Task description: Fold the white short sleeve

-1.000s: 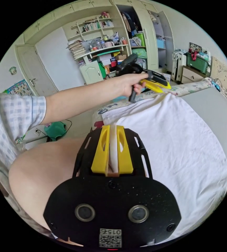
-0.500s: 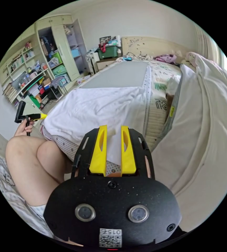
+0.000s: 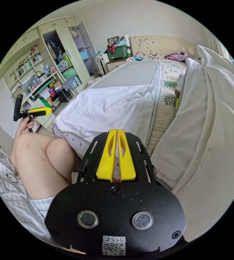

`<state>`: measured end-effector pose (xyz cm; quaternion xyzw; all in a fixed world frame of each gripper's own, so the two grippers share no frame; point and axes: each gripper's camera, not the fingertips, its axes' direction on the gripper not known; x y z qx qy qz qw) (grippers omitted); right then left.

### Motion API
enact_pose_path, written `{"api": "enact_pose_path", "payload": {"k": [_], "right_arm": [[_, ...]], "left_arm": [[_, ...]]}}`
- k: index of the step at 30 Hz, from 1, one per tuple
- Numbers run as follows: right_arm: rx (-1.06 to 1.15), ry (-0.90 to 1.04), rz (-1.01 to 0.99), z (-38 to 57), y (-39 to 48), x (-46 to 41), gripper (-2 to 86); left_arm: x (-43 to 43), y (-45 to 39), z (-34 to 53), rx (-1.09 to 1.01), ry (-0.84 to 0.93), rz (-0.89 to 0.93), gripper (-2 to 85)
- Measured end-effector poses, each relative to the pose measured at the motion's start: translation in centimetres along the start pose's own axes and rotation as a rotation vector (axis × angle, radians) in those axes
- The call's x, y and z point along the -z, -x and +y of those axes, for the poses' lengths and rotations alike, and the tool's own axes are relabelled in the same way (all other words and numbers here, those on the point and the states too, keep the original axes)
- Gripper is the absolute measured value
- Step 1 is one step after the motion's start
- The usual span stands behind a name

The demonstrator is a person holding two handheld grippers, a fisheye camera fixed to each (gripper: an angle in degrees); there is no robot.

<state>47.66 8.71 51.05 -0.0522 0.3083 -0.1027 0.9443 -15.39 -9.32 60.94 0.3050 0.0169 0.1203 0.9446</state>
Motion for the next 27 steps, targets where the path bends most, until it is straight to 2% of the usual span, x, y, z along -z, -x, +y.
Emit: {"api": "enact_pose_path", "payload": {"k": [4, 9, 11, 15, 19, 22, 27], "right_arm": [[-0.043, -0.135, -0.023, -3.1, -2.0, 3.4, 6.2], [-0.042, -0.102, -0.078, -10.9, -3.3, 2.8, 10.7], [-0.05, -0.074, -0.043, -14.6, -4.3, 1.2, 11.3], [-0.142, 0.01, 0.04, -18.7, -7.4, -2.7, 11.4], [-0.203, 0.075, 0.03, -21.0, -9.8, -7.1, 10.4], [-0.241, 0.151, 0.006, -22.4, -11.1, -9.5, 4.4], [-0.18, 0.13, 0.074, -24.2, -10.2, -10.0, 1.2]], "left_arm": [[0.4, -8.5, -3.5, -0.231, -0.047, 0.227, 10.6], [-4.7, -20.3, -10.4, -0.451, 0.03, 0.464, 13.0], [-9.9, -25.4, -12.7, -0.475, 0.147, 0.417, 14.9], [-17.2, -29.4, -11.7, -0.518, 0.293, 0.36, 14.4], [-20.2, -31.7, -9.8, -0.593, 0.272, 0.321, 12.6], [-22.8, -32.6, -8.6, -0.646, 0.281, 0.22, 8.2], [-24.6, -32.9, -7.5, -0.701, 0.289, 0.315, 0.6]]}}
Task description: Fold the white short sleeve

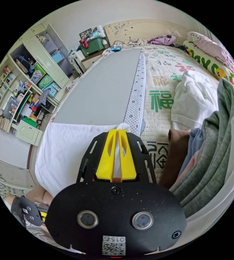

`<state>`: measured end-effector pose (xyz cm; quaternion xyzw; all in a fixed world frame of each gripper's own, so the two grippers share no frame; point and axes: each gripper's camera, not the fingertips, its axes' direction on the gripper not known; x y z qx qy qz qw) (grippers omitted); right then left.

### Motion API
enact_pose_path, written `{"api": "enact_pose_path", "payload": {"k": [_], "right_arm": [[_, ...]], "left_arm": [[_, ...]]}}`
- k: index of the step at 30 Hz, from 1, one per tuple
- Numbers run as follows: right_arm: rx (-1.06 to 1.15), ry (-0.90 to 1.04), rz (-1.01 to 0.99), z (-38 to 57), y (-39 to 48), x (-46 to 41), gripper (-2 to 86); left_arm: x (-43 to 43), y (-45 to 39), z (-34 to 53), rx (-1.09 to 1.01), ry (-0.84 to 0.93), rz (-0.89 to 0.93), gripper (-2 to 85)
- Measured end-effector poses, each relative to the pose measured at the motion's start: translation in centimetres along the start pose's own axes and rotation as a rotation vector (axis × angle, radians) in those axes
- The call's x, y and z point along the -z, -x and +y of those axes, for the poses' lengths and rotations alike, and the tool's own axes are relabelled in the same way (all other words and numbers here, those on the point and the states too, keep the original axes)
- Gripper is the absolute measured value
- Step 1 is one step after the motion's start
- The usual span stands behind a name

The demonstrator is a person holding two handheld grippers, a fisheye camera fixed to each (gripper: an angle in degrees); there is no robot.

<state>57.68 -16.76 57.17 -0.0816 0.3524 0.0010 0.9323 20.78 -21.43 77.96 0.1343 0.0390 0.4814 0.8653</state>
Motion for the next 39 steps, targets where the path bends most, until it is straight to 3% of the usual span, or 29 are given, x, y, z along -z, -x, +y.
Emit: {"api": "enact_pose_path", "payload": {"k": [8, 18, 25, 29, 34, 39], "right_arm": [[0.057, 0.084, 0.198, -0.7, 2.3, -3.5, 3.0], [0.102, -0.113, 0.254, 2.8, 4.0, 2.9, 6.5], [0.078, -0.007, 0.145, 1.7, 3.7, 0.6, 0.9], [0.108, 0.13, 0.246, 1.1, 4.7, -2.9, -0.7], [0.092, 0.102, 0.28, 1.8, 5.3, -2.2, -0.8], [0.112, -0.046, 0.247, 5.7, 6.9, 2.2, -0.6]], "left_arm": [[-3.4, -0.5, 0.3, -0.057, 0.027, -0.005, 1.6], [-4.3, -0.2, 1.2, -0.071, 0.004, 0.006, 6.8], [-5.2, 1.2, 2.2, -0.034, -0.008, 0.031, 7.0], [-6.4, 1.1, 2.2, -0.071, 0.035, 0.017, 7.8], [-6.2, 1.7, 2.6, -0.101, 0.042, 0.0, 7.0], [-3.0, 4.5, 4.7, -0.031, -0.074, 0.043, 6.5]]}}
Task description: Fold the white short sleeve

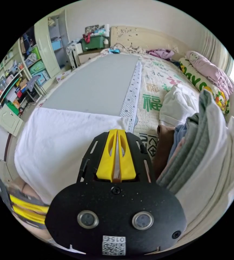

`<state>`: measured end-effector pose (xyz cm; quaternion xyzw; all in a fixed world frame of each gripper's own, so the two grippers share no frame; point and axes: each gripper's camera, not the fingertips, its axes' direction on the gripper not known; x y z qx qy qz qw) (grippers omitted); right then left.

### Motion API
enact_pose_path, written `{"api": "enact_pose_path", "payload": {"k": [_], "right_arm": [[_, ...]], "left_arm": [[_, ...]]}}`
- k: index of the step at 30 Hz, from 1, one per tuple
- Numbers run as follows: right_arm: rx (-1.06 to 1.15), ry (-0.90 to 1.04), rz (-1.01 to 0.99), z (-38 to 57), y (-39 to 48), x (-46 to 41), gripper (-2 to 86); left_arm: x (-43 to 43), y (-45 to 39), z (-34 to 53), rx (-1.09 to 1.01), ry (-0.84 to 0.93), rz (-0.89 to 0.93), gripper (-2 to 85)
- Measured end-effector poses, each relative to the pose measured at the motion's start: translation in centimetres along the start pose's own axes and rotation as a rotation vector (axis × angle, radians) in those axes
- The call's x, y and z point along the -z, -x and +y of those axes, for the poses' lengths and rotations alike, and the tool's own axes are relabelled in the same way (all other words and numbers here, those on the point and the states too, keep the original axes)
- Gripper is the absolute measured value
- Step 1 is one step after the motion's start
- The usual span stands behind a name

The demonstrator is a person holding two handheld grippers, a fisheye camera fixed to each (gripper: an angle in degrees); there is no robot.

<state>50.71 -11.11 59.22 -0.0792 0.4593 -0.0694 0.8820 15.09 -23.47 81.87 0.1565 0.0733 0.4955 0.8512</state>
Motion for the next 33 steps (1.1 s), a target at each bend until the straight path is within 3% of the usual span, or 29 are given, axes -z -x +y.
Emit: {"api": "enact_pose_path", "payload": {"k": [5, 10, 19, 23, 33], "right_arm": [[0.003, -0.234, -0.092, 8.5, 0.4, 8.5, -0.3], [0.0, -0.25, -0.204, 16.5, 0.3, 12.3, 0.5], [-0.139, -0.181, -0.139, 27.6, 0.3, 10.9, 7.2], [-0.19, -0.152, -0.064, 28.1, -0.4, 9.1, 9.7], [-0.155, -0.228, -0.186, 29.5, -1.6, 9.4, 1.0]], "left_arm": [[5.0, 3.9, 4.0, 0.148, -0.207, 0.087, 6.1], [6.8, 6.5, 6.3, 0.249, -0.324, 0.155, 5.8], [6.5, 11.2, 4.8, 0.438, -0.323, 0.12, 7.7], [6.5, 13.4, 0.1, 0.427, -0.238, -0.019, 9.0], [2.2, 20.8, -10.6, 0.563, -0.175, -0.054, 12.2]]}}
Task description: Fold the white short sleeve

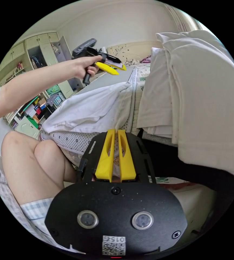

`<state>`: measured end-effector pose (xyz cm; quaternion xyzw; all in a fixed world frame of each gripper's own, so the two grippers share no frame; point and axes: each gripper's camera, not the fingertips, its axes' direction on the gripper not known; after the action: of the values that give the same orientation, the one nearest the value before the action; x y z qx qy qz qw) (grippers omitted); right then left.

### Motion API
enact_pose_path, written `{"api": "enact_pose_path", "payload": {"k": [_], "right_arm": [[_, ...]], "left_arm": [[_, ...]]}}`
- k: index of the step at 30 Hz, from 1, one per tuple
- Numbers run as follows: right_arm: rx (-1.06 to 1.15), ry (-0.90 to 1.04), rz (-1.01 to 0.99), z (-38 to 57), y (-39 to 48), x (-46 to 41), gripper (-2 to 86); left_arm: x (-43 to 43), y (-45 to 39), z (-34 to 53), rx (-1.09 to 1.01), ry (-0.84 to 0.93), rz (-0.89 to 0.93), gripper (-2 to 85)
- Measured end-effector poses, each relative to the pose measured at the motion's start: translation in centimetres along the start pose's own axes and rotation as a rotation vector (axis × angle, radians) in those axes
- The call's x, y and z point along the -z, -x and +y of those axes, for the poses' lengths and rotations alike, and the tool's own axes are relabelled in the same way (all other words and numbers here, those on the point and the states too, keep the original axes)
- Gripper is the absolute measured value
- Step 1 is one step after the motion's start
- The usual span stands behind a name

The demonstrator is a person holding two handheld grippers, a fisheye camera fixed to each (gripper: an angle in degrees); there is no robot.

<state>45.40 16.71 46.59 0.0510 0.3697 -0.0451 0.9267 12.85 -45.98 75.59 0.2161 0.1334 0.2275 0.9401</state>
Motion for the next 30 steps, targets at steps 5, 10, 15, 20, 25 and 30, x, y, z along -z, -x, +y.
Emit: {"api": "enact_pose_path", "payload": {"k": [5, 10, 15, 20, 25, 30], "right_arm": [[-0.021, -0.01, -0.063, 0.8, -1.5, 0.7, 0.1], [-0.006, -0.011, -0.064, 1.2, -2.3, 1.5, -0.4], [-0.013, -0.032, -0.037, 1.2, -2.9, 3.4, -0.7], [-0.032, -0.155, 0.038, 0.8, -4.0, 8.5, -0.7], [0.03, -0.305, -0.16, -0.4, -3.8, 15.0, -0.3], [0.321, -0.255, -0.437, -3.0, 4.6, 13.7, 0.1]], "left_arm": [[-5.5, -1.0, -3.4, -0.011, 0.118, -0.164, 11.8], [-6.6, -1.7, -4.4, -0.036, 0.132, -0.242, 7.7], [-5.5, -2.1, -4.2, -0.073, 0.144, -0.3, 0.7], [2.8, -1.5, -3.7, -0.065, -0.09, -0.109, -0.2], [14.0, 2.3, -2.3, -0.011, -0.312, 0.22, -0.3], [23.6, 10.5, 2.2, 0.031, -0.425, 0.341, -0.4]]}}
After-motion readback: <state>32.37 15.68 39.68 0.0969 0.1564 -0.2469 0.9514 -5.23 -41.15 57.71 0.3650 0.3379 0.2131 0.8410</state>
